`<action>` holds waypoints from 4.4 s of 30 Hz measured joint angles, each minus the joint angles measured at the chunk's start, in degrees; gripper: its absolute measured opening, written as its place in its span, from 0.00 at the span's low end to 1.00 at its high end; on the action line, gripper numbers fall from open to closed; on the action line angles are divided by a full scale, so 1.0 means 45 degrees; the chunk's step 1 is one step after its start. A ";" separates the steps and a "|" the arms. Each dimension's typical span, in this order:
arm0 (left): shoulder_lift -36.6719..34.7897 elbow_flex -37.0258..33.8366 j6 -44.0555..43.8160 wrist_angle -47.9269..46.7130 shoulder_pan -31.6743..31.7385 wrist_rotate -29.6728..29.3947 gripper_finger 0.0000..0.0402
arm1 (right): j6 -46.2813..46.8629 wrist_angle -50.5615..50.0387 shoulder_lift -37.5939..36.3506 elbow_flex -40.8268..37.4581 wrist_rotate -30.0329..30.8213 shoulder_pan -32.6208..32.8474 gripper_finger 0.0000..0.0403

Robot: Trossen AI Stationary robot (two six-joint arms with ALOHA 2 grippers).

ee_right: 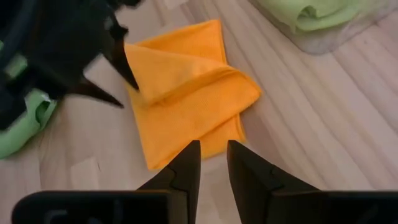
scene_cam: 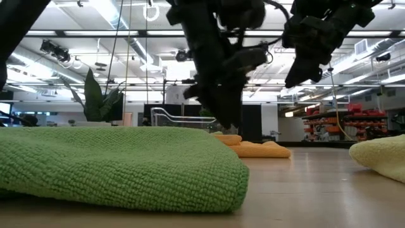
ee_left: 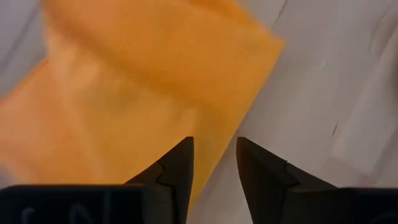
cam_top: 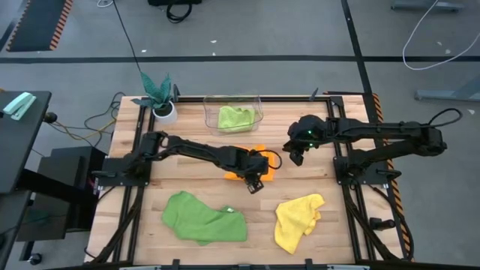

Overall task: Fold microfiber towels
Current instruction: Fold the orange microfiber cloth

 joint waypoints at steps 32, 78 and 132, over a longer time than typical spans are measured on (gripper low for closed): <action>0.0764 0.0314 0.0305 -0.0767 0.0330 0.0607 0.32 | -0.0373 0.0476 0.0277 0.0010 0.0000 0.0034 0.22; 0.1042 0.2262 -0.0562 -0.4443 0.1586 -0.2107 0.02 | -0.0240 -0.0360 0.0277 0.0015 -0.0482 0.0034 0.22; 0.0353 0.2238 -0.1787 -0.7038 0.2812 -0.3397 0.39 | 0.0540 -0.1126 0.0344 0.0010 -0.0546 0.0643 0.22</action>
